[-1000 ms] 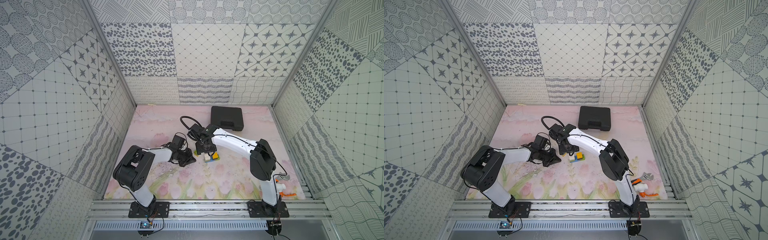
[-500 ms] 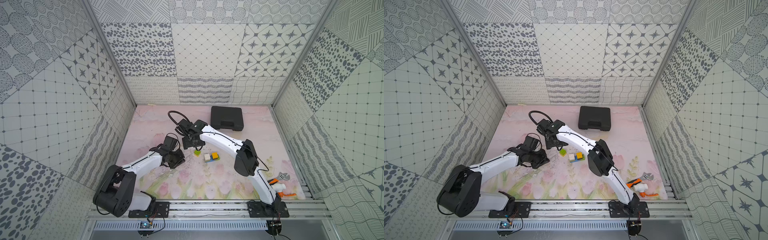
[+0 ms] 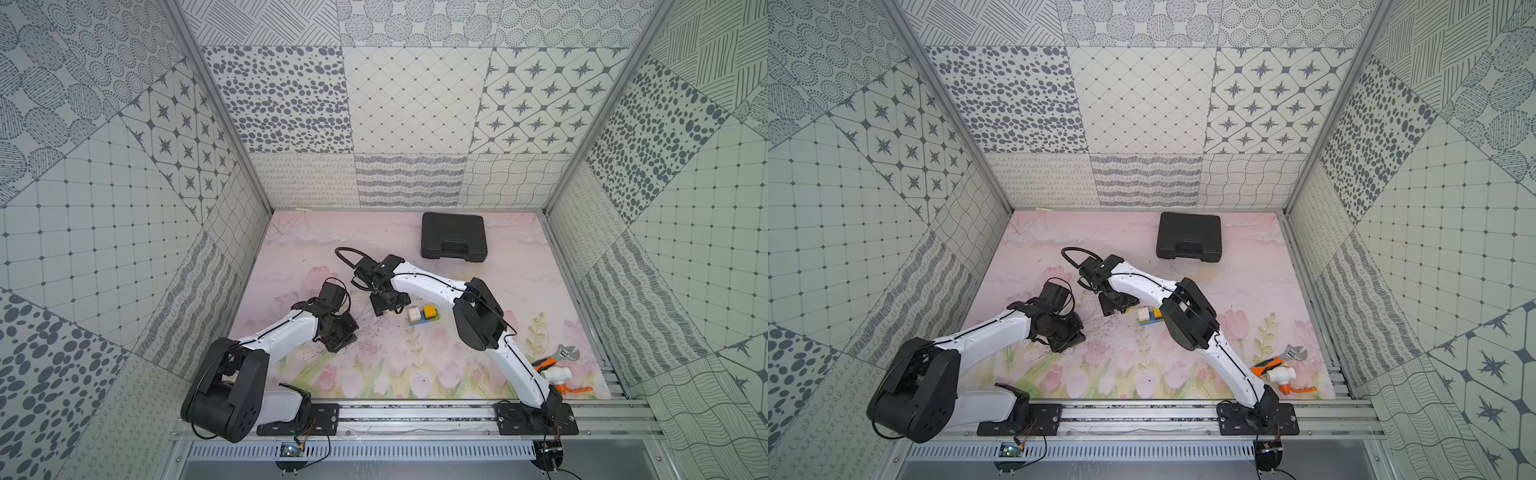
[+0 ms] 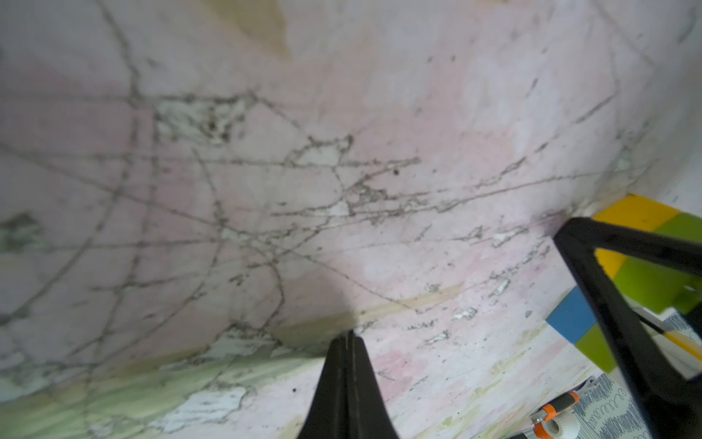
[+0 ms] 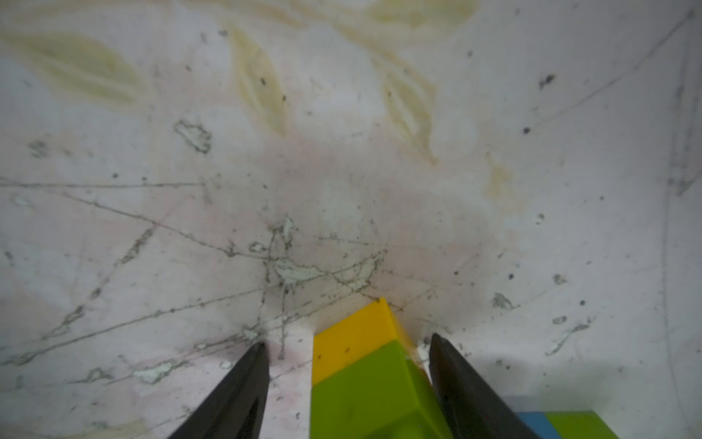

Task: Assemble the number 4 with lego
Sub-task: Pick up the lego brick from the center of the board, then place the lego brick at the center of the board.

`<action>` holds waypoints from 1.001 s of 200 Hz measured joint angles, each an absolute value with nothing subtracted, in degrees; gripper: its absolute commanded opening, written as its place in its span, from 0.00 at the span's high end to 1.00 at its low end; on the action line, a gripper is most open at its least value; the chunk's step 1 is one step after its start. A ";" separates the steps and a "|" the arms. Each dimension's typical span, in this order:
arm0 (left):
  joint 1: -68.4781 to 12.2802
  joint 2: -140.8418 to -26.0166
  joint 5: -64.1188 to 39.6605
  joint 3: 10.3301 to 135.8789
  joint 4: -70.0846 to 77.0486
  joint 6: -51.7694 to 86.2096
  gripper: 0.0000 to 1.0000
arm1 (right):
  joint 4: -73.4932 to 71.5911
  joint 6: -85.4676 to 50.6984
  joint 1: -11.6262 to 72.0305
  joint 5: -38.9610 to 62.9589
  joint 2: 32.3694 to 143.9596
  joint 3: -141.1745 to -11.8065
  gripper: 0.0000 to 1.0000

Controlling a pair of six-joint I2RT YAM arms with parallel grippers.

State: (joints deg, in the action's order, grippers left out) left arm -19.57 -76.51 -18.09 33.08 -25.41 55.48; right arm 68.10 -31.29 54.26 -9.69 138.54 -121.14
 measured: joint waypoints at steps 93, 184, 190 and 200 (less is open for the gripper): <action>-19.42 -79.94 -22.24 33.85 -21.52 54.87 1.00 | 65.95 -31.05 54.87 -9.85 133.10 -115.02 0.68; -22.55 -84.38 -27.09 34.72 -14.74 55.13 1.00 | 60.01 -41.63 63.72 -9.78 105.19 -83.61 0.66; -23.38 -84.73 -27.11 34.94 -14.28 55.22 1.00 | 59.51 -42.35 63.46 -9.56 104.20 -81.03 0.66; -24.84 -85.47 -27.31 35.27 -13.34 55.57 1.00 | 58.59 -43.40 62.85 -9.32 103.74 -77.67 0.65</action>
State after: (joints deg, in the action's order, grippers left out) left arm -24.84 -85.47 -27.31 35.27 -13.34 55.57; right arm 58.59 -43.40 62.85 -9.32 103.74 -77.67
